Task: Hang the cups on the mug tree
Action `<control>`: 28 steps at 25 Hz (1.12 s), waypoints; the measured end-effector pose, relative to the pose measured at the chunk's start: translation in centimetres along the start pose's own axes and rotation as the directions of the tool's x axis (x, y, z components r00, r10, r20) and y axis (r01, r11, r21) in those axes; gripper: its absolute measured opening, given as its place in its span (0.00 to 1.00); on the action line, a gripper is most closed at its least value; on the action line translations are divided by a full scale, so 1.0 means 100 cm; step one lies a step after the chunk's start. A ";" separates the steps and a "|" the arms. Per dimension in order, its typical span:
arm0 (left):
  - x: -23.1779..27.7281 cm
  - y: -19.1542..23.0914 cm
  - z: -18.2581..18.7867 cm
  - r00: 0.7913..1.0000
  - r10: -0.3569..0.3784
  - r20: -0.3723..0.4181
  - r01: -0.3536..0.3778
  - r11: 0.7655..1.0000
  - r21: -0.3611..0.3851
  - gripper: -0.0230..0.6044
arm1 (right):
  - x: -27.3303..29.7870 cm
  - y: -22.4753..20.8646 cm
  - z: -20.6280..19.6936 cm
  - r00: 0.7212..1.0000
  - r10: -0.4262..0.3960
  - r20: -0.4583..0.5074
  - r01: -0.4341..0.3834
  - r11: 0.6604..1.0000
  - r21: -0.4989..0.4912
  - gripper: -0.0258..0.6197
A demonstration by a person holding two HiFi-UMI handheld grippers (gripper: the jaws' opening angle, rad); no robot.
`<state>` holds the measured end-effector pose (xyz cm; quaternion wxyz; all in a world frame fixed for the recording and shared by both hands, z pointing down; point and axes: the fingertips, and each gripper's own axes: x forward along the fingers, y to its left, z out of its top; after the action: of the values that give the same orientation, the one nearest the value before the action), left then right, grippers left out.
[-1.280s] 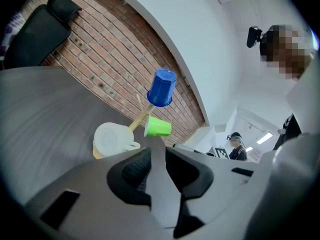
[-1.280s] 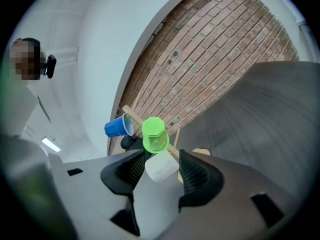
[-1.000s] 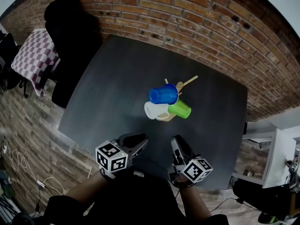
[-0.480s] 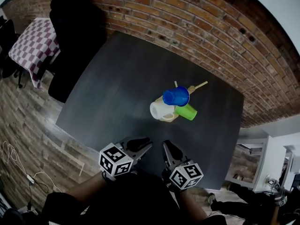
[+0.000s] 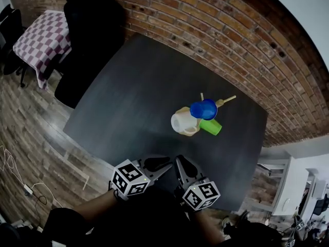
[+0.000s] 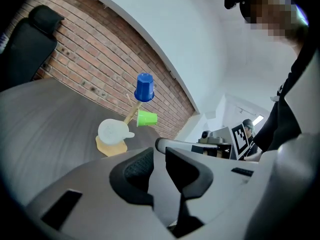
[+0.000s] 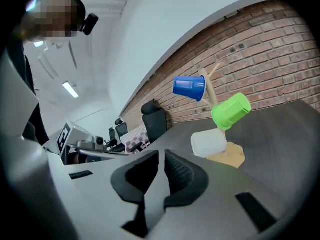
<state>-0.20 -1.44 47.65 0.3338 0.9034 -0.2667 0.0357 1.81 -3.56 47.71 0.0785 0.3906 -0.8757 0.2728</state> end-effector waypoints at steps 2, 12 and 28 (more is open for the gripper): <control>-0.001 0.000 -0.001 1.000 0.003 -0.002 -0.003 1.000 0.003 0.17 | 0.000 0.005 -0.003 1.000 0.008 -0.002 -0.008 1.000 -0.003 0.13; -0.002 0.001 -0.003 1.000 0.011 -0.015 -0.011 1.000 0.002 0.17 | -0.004 0.012 -0.009 1.000 0.009 -0.013 -0.009 1.000 -0.001 0.12; 0.004 0.002 -0.008 0.999 0.038 -0.020 -0.038 0.999 -0.027 0.17 | -0.009 -0.002 -0.015 0.999 0.003 -0.034 -0.002 0.999 0.033 0.11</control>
<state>0.12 -1.28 48.48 0.3478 0.8932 -0.2809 0.0474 2.45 -2.21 48.73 0.0867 0.3861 -0.8701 0.2938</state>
